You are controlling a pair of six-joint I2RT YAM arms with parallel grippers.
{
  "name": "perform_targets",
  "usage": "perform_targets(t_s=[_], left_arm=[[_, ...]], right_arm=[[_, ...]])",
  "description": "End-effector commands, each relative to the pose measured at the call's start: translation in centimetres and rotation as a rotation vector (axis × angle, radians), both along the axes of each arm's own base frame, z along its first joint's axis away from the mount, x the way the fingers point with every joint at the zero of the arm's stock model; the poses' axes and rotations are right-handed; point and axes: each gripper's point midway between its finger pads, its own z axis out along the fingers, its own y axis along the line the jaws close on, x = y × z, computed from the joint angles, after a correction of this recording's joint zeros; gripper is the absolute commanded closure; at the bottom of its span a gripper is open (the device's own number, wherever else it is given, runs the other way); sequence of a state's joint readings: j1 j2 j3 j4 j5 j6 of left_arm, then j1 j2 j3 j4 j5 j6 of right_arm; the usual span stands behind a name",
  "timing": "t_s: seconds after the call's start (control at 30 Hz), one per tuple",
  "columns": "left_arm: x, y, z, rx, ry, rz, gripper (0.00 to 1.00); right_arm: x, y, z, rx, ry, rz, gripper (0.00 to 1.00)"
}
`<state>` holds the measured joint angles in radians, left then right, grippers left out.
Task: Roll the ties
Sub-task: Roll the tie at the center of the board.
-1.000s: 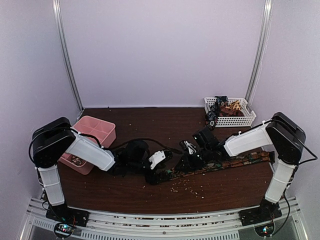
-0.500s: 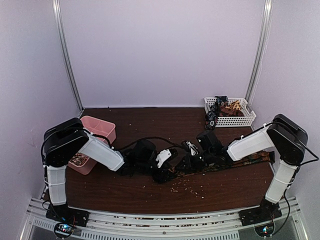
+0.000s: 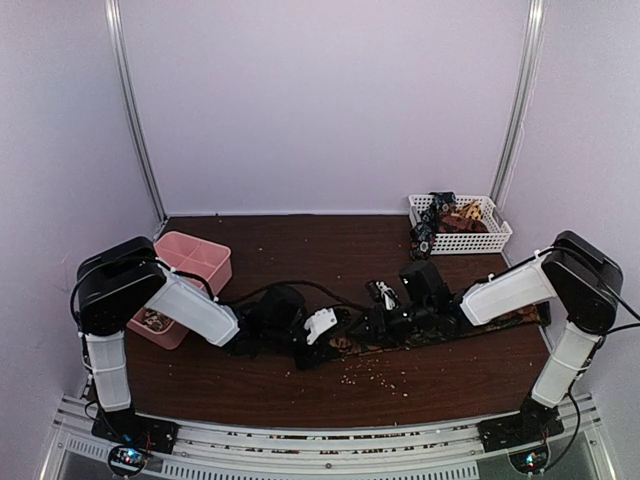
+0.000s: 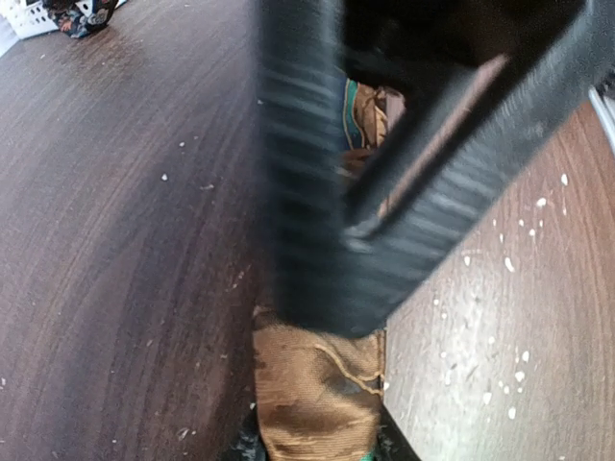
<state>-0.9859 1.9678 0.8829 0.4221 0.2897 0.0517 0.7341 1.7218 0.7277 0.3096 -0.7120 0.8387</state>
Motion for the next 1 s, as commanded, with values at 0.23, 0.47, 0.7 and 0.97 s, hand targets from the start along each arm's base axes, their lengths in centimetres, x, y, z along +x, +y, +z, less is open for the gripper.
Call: perform_targets(t_s=[0.23,0.47,0.7,0.97], left_arm=[[0.0,1.2,-1.0,0.082,-0.055,-0.016,0.7],[0.1,1.0,-0.9,0.079,-0.055,-0.016,0.69],[0.4,0.9,-0.8,0.077,-0.061,-0.007,0.68],[-0.1,1.1,1.8,-0.005,-0.045,0.018,0.34]], right_arm=[[0.0,2.1,0.1,-0.009,0.04,0.056,0.65],[-0.5,0.9,-1.4,-0.103,0.035,0.067,0.58],[-0.7,1.7,-1.1,-0.082,0.037,0.1,0.77],[-0.4,1.8,-0.7,-0.092,0.0,0.12,1.0]])
